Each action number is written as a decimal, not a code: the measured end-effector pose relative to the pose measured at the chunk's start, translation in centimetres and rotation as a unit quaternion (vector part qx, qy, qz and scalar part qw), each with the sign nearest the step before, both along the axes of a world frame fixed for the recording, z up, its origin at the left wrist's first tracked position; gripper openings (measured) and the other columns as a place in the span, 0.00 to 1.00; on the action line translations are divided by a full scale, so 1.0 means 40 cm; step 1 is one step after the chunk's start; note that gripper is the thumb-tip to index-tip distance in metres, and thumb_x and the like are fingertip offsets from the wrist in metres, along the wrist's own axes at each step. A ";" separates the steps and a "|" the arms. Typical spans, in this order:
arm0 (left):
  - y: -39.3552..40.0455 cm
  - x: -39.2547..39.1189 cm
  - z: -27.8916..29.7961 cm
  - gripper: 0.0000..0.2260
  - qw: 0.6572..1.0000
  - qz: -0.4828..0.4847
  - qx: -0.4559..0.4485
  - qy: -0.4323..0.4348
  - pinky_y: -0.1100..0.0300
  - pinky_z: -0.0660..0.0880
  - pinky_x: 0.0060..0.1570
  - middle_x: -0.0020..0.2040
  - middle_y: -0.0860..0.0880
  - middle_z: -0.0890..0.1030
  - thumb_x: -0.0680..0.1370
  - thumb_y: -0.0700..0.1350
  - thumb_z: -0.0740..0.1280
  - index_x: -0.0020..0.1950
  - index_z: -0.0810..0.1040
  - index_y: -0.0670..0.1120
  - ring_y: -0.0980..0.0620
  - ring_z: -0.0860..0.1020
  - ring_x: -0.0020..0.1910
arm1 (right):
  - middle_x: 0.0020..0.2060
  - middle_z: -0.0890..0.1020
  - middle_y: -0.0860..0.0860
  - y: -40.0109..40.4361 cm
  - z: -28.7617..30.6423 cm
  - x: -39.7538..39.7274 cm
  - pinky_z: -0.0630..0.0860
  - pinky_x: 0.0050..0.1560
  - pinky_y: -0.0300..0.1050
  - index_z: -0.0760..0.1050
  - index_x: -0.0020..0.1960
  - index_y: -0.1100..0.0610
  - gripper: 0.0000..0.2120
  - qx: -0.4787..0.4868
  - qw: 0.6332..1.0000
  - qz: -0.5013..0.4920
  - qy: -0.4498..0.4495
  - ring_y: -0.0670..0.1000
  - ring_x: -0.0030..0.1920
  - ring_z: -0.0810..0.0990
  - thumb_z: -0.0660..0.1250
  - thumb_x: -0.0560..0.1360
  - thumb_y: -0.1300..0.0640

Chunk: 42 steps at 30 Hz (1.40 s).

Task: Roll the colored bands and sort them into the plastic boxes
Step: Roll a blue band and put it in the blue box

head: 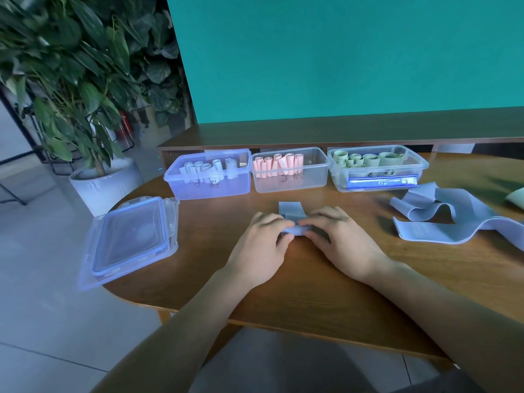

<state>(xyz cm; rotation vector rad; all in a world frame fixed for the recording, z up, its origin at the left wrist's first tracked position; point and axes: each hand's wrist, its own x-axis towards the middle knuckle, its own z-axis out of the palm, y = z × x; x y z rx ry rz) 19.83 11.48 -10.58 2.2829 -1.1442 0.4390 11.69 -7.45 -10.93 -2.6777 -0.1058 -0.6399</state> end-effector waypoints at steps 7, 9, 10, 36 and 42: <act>-0.011 0.009 0.002 0.12 1.000 -0.001 -0.004 -0.026 0.59 0.72 0.59 0.58 0.53 0.79 0.81 0.44 0.67 0.64 0.80 0.47 0.52 0.71 0.60 | 0.58 0.79 0.43 -0.012 -0.001 0.019 0.74 0.59 0.52 0.79 0.64 0.46 0.12 0.003 1.000 0.009 0.000 0.49 0.57 0.73 0.66 0.81 0.52; -0.011 0.011 0.002 0.12 1.000 0.000 -0.006 -0.029 0.59 0.72 0.58 0.57 0.54 0.79 0.80 0.44 0.68 0.63 0.81 0.48 0.53 0.72 0.59 | 0.59 0.79 0.44 -0.014 0.001 0.027 0.73 0.61 0.52 0.78 0.64 0.47 0.12 0.004 1.000 0.008 0.006 0.49 0.57 0.73 0.64 0.82 0.52; -0.012 0.012 0.002 0.11 1.000 0.001 -0.001 -0.027 0.59 0.72 0.58 0.57 0.54 0.79 0.80 0.44 0.68 0.62 0.81 0.48 0.53 0.72 0.59 | 0.60 0.79 0.44 -0.015 0.001 0.030 0.73 0.61 0.53 0.78 0.65 0.47 0.13 0.005 1.000 0.007 0.010 0.49 0.58 0.73 0.63 0.82 0.51; -0.055 0.059 0.009 0.14 0.999 0.042 0.018 0.007 0.57 0.71 0.59 0.61 0.50 0.77 0.82 0.47 0.64 0.68 0.77 0.49 0.51 0.70 0.62 | 0.61 0.76 0.46 -0.038 0.009 0.095 0.72 0.64 0.54 0.77 0.67 0.48 0.14 0.006 1.000 -0.004 0.003 0.50 0.61 0.72 0.64 0.82 0.52; -0.063 0.064 0.008 0.17 0.998 0.054 0.019 0.006 0.57 0.72 0.61 0.63 0.51 0.72 0.81 0.48 0.66 0.70 0.75 0.48 0.52 0.69 0.64 | 0.63 0.76 0.46 -0.045 0.014 0.109 0.71 0.64 0.53 0.75 0.69 0.46 0.16 -0.001 1.000 -0.007 0.029 0.50 0.61 0.71 0.66 0.81 0.50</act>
